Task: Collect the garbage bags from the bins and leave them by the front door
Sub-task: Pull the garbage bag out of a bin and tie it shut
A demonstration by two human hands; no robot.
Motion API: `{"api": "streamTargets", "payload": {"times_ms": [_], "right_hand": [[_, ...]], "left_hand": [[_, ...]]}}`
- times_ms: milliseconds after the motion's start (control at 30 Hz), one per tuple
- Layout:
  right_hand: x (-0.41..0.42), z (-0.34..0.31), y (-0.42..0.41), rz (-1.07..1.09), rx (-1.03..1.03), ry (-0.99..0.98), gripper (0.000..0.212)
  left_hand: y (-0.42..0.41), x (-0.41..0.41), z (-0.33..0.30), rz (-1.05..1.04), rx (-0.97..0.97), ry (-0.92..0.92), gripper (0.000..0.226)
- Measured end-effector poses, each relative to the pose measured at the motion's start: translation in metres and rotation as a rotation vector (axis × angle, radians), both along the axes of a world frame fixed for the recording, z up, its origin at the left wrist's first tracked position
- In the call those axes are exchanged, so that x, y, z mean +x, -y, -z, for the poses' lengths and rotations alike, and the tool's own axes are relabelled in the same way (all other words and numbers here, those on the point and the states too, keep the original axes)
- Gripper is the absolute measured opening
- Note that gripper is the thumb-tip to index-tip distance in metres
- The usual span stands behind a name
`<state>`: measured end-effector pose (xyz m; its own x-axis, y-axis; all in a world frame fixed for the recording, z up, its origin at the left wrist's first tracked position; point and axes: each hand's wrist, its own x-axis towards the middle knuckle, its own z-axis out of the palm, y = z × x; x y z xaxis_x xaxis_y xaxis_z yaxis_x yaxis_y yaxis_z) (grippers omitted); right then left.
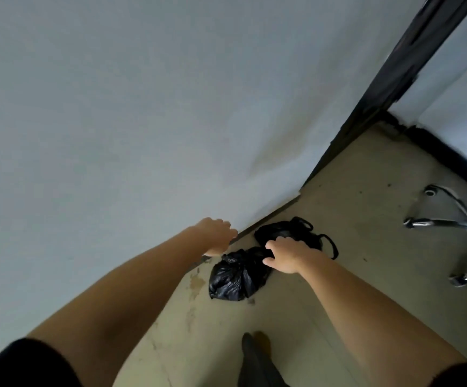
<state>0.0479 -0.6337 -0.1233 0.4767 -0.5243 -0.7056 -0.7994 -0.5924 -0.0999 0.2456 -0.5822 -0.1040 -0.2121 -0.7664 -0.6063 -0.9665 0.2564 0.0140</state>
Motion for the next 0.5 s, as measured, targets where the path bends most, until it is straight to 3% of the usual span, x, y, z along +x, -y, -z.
{"api": "streamTargets", "payload": {"times_ms": [200,333,500], "right_hand": [[0.028,-0.114,-0.055,-0.029,-0.177,0.147,0.041],[0.054,-0.15,-0.109,-0.092,-0.299,0.245,0.034],[0.086,-0.178,-0.175,-0.201,-0.298,0.285,0.035]], "left_hand": [[-0.083,0.0,-0.091,-0.328,0.04,-0.118,0.041],[-0.144,0.014,-0.124,-0.491,-0.065,-0.156,0.039],[-0.226,0.038,-0.147,-0.665,-0.108,-0.231,0.04]]}}
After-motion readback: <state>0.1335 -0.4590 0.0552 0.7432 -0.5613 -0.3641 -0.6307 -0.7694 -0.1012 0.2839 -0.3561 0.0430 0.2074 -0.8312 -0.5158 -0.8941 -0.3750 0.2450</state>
